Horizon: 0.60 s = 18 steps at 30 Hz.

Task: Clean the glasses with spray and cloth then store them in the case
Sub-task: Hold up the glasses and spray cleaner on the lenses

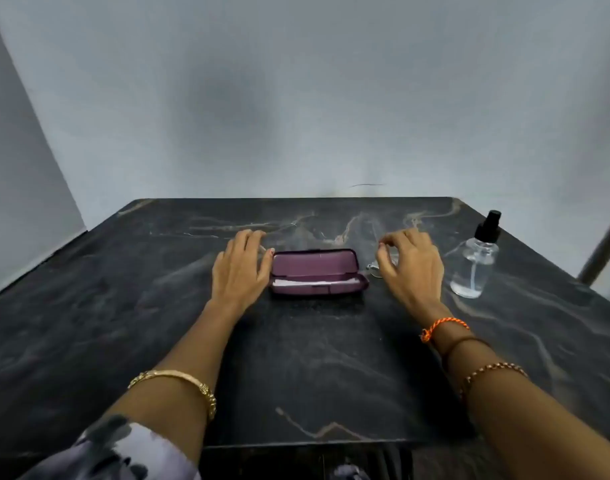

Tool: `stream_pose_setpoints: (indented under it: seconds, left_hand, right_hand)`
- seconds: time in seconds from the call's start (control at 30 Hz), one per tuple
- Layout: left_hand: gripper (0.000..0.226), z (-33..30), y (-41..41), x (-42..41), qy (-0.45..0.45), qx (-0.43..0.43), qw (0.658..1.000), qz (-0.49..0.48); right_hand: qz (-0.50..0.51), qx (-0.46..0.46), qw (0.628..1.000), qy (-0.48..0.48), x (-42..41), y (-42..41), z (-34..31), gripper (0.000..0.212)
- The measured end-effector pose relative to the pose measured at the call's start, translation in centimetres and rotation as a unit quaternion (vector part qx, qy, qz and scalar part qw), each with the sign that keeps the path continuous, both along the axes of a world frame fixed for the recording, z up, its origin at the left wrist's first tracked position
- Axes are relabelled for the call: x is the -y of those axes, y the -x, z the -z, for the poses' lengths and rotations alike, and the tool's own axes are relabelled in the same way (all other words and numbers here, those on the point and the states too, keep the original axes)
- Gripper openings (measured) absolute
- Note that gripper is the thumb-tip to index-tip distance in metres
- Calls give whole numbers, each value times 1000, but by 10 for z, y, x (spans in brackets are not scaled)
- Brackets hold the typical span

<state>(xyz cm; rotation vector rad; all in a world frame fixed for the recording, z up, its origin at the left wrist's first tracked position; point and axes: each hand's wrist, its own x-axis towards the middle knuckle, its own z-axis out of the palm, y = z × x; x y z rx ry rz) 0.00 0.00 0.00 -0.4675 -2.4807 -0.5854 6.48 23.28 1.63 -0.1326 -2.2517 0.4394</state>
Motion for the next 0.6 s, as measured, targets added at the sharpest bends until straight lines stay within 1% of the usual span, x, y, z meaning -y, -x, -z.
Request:
stream_pose_setpoints:
  seconds: [0.03, 0.1, 0.2, 0.27, 0.33, 0.4, 0.43, 0.53, 0.6]
  left_hand:
    - [33, 2, -2, 0, -11, 8, 1000, -2]
    - [32, 4, -4, 0, -21, -4, 1000, 11]
    - [25, 8, -6, -1, -22, -42, 998, 31]
    - [21, 9, -4, 1, -40, -66, 997, 21]
    - [21, 14, -2, 3, -50, -68, 996, 16]
    - [22, 16, -2, 3, -40, -66, 997, 28]
    - [22, 15, -2, 3, -33, -61, 997, 32]
    - [24, 13, -4, 2, -30, -41, 998, 32]
    - [25, 13, -4, 2, -39, -29, 999, 22]
  right_hand:
    - [12, 5, 1000, 13, -2, -5, 3, 11]
    - [47, 4, 999, 20, -8, -12, 9, 12]
    - [76, 22, 997, -14, -13, -20, 20, 17]
    - [84, 7, 995, -47, -13, -19, 22, 20]
    - [103, 4, 993, -48, -12, -16, 24, 23]
    - [123, 30, 992, -1, -14, -15, 25, 30]
    - [126, 40, 990, 42, -16, -16, 24, 33]
    - [110, 37, 975, 187, -22, -23, 25, 33]
    - [105, 50, 964, 238, -24, -27, 23, 34]
